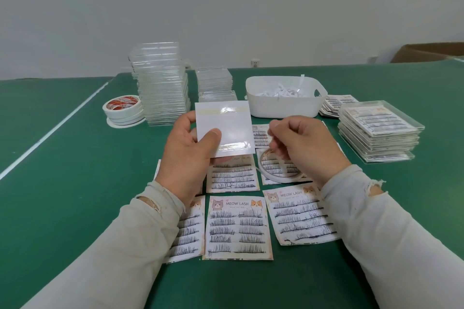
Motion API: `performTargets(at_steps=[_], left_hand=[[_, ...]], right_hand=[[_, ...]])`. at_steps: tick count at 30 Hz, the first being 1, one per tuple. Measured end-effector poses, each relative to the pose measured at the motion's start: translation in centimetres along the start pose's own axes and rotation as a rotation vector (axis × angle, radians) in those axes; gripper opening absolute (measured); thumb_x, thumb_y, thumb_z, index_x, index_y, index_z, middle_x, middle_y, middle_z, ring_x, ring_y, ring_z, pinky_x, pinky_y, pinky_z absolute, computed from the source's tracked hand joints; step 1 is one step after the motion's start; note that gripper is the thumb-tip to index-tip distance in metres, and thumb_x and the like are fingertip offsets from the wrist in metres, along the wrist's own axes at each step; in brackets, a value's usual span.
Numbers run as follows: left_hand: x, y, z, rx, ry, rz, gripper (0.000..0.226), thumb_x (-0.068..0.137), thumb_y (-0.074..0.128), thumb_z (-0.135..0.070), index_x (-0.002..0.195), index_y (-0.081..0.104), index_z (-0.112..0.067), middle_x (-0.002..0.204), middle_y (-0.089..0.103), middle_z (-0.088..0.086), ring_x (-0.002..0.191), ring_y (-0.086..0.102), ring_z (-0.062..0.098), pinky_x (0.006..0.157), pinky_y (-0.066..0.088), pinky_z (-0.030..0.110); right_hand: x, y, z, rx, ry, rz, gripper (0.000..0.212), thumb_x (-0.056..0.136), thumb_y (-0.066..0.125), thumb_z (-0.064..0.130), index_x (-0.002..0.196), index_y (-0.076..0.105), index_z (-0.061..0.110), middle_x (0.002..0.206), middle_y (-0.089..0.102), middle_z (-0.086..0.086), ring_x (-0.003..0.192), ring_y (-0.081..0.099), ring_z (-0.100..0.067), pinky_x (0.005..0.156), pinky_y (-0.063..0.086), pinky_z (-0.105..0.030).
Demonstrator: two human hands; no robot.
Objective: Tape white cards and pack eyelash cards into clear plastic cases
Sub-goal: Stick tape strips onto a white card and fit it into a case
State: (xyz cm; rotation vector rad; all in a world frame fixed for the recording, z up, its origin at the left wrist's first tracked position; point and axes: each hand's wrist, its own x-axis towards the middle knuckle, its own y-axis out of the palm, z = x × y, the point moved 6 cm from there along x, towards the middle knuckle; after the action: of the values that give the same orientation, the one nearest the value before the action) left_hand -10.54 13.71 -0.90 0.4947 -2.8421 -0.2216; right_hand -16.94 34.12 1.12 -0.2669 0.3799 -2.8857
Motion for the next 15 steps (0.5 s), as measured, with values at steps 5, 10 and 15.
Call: performTargets(at_steps=[5,10,15], left_hand=[[0.2,-0.7,0.0,0.001,0.007,-0.097,0.031,0.098,0.059,-0.001,0.121,0.055,-0.022,0.111,0.074,-0.006,0.1,0.074,0.017,0.065,0.061,0.028],[0.2,-0.6,0.0,-0.001,0.005,-0.114,0.032,0.097,0.058,-0.001,0.114,0.053,-0.028,0.117,0.071,-0.005,0.1,0.073,0.014,0.065,0.061,0.028],[0.2,-0.8,0.0,0.038,0.028,-0.132,0.05,0.097,0.057,0.001,0.134,0.042,-0.029,0.108,0.074,-0.014,0.097,0.074,0.011,0.066,0.062,0.03]], right_hand=[[-1.2,0.9,-0.1,-0.749,-0.076,0.295,0.02,0.082,0.074,0.046,0.077,0.064,0.029,0.069,0.065,0.014,0.064,0.057,0.0,0.063,0.044,-0.024],[-1.7,1.1,0.2,-0.898,-0.037,0.351,0.01,0.082,0.071,0.032,0.078,0.065,0.025,0.075,0.067,0.011,0.076,0.062,-0.009,0.069,0.052,-0.029],[-1.6,0.2,0.9,-0.887,-0.062,0.259,0.013,0.08,0.067,0.034,0.076,0.066,0.022,0.073,0.068,0.007,0.072,0.062,-0.01,0.065,0.051,-0.028]])
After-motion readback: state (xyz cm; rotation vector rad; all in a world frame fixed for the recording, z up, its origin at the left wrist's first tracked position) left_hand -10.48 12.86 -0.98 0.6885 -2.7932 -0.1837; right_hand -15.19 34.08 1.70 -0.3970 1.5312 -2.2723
